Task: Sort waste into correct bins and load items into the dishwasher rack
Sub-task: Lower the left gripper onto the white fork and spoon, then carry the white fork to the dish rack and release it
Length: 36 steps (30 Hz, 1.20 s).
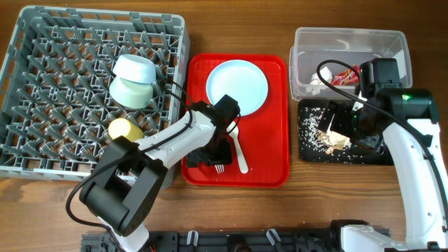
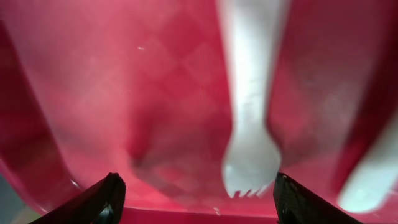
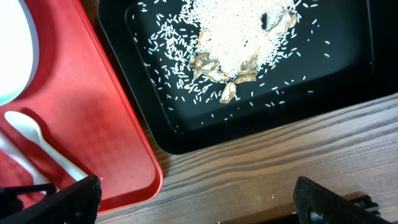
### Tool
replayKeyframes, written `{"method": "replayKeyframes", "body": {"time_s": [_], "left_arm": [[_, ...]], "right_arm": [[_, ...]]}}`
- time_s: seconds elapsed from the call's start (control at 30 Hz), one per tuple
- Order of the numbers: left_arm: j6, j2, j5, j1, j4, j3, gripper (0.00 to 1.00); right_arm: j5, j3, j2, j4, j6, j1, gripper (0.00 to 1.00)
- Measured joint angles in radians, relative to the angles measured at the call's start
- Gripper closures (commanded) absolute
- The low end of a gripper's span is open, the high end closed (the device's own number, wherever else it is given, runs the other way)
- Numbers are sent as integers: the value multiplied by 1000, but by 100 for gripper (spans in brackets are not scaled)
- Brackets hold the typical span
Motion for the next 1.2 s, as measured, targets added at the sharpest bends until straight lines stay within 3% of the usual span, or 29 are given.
{"method": "replayKeyframes", "body": {"time_s": [0.27, 0.43, 0.57, 0.7, 0.77, 1.2], "left_arm": [[-15, 0, 2, -14, 46, -9, 28], [-180, 0, 38, -17, 79, -10, 35], [-243, 0, -31, -62, 83, -10, 39], [-264, 0, -90, -100, 85, -16, 53], [-269, 0, -126, -100, 86, -16, 67], [-277, 0, -157, -100, 87, -16, 76]], "right_arm": [[0, 0, 0, 0, 0, 0, 0], [0, 0, 0, 0, 0, 0, 0], [0, 0, 0, 0, 0, 0, 0], [0, 0, 0, 0, 0, 0, 0], [0, 0, 0, 0, 0, 0, 0], [0, 0, 0, 0, 0, 0, 0]]}}
